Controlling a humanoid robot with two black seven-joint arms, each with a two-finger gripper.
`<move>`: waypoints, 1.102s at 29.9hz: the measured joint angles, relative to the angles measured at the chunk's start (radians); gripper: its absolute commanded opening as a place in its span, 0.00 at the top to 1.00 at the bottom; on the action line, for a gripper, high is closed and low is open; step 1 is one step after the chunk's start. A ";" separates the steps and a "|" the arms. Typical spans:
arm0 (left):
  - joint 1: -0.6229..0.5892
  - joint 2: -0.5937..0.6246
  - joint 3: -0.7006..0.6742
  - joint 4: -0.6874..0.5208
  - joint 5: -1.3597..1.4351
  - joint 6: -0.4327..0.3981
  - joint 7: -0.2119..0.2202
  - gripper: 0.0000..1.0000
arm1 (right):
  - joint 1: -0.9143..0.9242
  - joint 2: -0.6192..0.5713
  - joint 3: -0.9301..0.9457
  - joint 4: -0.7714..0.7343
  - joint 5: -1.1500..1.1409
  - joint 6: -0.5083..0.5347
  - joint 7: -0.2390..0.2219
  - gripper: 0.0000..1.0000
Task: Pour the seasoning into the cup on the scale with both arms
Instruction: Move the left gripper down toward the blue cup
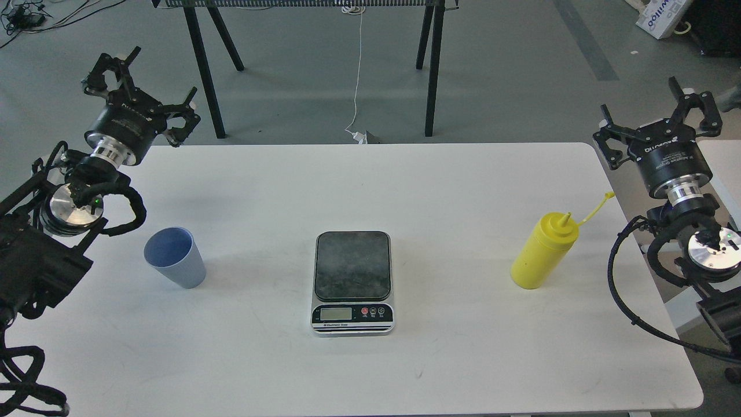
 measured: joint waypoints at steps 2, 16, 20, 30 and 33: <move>0.000 0.000 -0.001 -0.004 -0.002 -0.003 -0.003 0.00 | 0.000 -0.001 0.000 0.000 0.000 0.000 0.000 0.00; 0.153 0.182 -0.074 -0.258 0.070 -0.007 -0.010 0.00 | -0.039 -0.028 0.008 0.005 0.002 0.000 0.001 0.00; 0.210 0.302 -0.071 -0.335 0.218 -0.007 -0.079 0.00 | -0.065 -0.034 0.019 0.013 0.003 0.000 0.001 0.00; 0.262 0.509 -0.068 -0.449 0.568 -0.006 -0.181 0.02 | -0.089 -0.034 0.050 0.038 0.003 0.000 0.003 0.00; 0.278 0.578 -0.068 -0.529 0.642 -0.007 -0.183 0.02 | -0.089 -0.034 0.054 0.038 0.003 0.000 0.003 0.00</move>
